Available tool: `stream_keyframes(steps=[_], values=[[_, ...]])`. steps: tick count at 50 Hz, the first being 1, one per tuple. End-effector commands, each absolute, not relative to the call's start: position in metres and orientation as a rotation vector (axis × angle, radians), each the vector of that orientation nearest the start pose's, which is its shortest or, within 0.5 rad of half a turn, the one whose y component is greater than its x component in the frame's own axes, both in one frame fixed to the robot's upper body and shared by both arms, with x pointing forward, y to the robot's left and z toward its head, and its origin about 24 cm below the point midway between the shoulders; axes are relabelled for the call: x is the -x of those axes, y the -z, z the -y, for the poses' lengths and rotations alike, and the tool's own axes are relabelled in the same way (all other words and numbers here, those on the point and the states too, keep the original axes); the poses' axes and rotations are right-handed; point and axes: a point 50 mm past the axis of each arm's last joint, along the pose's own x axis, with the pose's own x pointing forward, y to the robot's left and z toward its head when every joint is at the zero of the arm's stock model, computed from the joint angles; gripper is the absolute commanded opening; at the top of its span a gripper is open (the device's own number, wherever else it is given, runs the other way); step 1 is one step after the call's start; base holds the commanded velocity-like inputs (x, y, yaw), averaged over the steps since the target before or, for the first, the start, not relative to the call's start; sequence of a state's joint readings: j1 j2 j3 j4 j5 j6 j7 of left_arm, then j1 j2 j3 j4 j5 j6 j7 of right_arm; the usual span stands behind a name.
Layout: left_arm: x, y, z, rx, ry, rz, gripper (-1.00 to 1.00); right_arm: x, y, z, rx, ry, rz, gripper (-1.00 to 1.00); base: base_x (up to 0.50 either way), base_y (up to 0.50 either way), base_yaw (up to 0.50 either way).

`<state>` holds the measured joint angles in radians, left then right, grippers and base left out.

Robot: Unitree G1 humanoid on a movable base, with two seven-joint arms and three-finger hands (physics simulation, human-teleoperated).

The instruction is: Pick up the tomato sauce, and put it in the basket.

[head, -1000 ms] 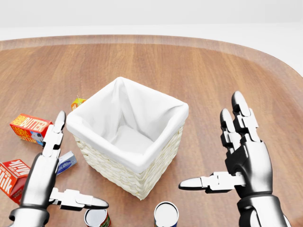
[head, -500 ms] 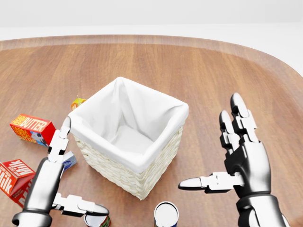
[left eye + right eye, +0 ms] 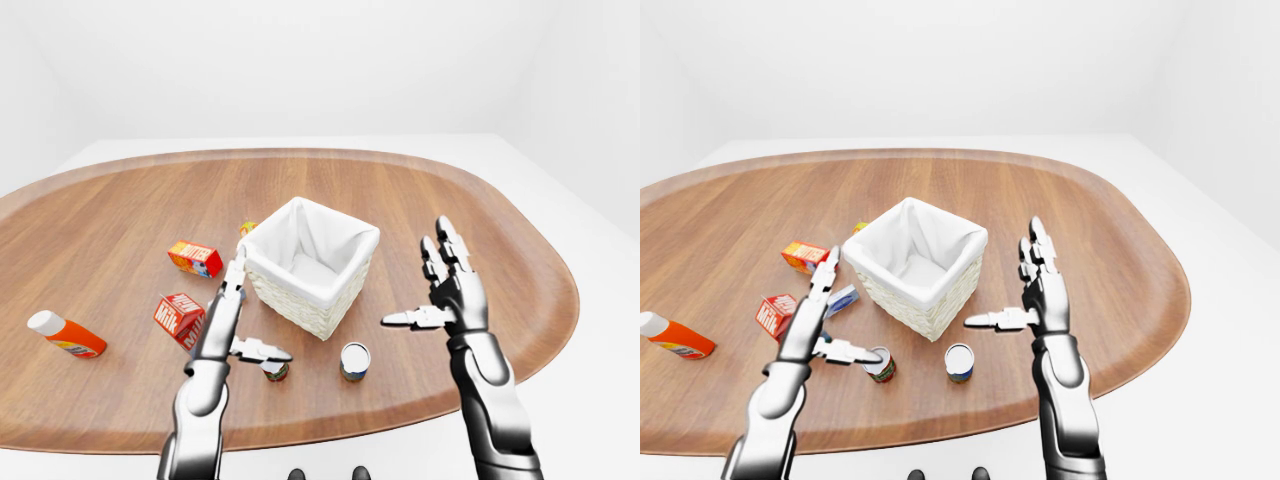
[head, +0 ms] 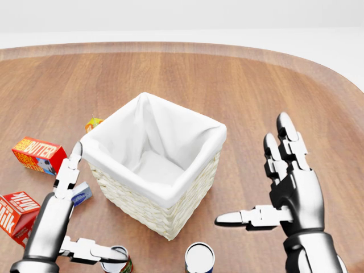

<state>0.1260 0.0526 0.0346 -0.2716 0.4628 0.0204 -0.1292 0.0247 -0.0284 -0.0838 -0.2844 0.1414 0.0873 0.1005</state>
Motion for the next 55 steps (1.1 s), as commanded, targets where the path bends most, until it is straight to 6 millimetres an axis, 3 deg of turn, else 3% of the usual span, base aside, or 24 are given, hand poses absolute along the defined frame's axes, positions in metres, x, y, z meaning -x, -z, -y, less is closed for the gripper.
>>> stream_keyframes(steps=[1,55], values=[[-0.226,-0.072,-0.172,-0.544,0.023,0.082,1.00,-0.245,-0.095,0.169,-0.092,-0.035,0.187,1.00,0.00,0.00,0.00],[-0.215,-0.056,-0.166,-0.621,0.054,0.069,1.00,-0.247,-0.090,0.170,-0.087,-0.030,0.161,1.00,0.00,0.00,0.00]])
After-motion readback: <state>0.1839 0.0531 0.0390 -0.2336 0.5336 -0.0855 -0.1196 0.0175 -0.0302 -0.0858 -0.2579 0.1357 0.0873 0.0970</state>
